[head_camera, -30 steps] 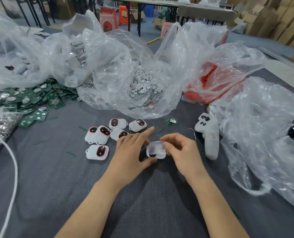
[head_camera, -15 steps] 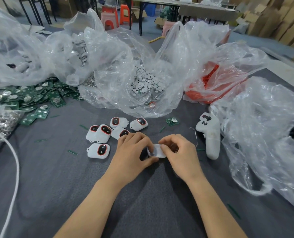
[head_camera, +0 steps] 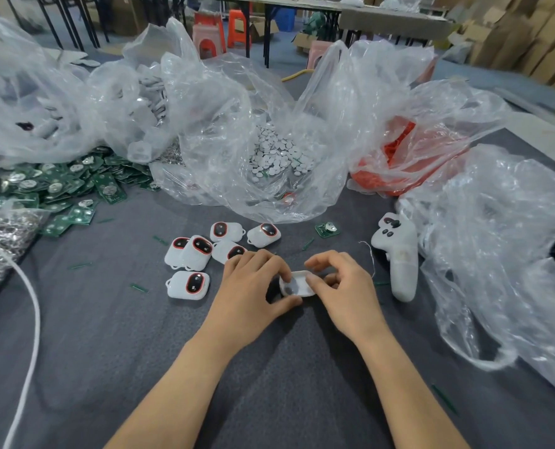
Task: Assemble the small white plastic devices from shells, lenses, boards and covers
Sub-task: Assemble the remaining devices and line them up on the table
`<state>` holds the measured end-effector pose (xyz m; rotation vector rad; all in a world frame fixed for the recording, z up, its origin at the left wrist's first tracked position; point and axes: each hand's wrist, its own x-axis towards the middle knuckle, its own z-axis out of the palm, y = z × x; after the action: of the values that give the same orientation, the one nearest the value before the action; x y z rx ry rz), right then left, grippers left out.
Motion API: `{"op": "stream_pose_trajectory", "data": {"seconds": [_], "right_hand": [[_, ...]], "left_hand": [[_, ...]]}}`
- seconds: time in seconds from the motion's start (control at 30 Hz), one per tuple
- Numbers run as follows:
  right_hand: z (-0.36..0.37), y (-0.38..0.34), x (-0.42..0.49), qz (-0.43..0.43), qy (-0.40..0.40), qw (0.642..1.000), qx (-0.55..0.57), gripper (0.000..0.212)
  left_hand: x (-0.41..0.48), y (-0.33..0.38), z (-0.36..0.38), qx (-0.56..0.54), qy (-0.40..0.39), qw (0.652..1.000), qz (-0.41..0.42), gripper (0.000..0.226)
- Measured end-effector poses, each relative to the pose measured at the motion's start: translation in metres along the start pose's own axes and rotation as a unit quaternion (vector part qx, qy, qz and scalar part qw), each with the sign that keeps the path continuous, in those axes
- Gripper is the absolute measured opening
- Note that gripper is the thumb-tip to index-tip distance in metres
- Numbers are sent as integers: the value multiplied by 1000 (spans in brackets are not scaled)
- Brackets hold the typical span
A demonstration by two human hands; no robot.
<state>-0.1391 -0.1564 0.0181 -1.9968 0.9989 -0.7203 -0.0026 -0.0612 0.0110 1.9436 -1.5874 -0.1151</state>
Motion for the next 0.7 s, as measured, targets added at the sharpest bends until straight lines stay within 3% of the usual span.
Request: {"op": "stream_pose_trajectory", "data": {"seconds": [0.2, 0.43, 0.53, 0.63, 0.7], "right_hand": [[3, 0, 0, -17, -4, 998, -54, 25], [3, -3, -4, -26, 1, 1000, -17, 15], [2, -2, -4, -18, -2, 1000, 1, 15], [2, 1, -4, -5, -1, 1000, 15, 18], [1, 1, -4, -11, -5, 1000, 16, 22]], "left_hand": [[-1, 2, 0, 4, 12, 1000, 2, 34], [-3, -1, 2, 11, 37, 999, 8, 39], [-6, -3, -2, -55, 30, 998, 21, 45], [-10, -22, -20, -92, 118, 989, 10, 39], [-12, -58, -42, -20, 212, 975, -54, 30]]}}
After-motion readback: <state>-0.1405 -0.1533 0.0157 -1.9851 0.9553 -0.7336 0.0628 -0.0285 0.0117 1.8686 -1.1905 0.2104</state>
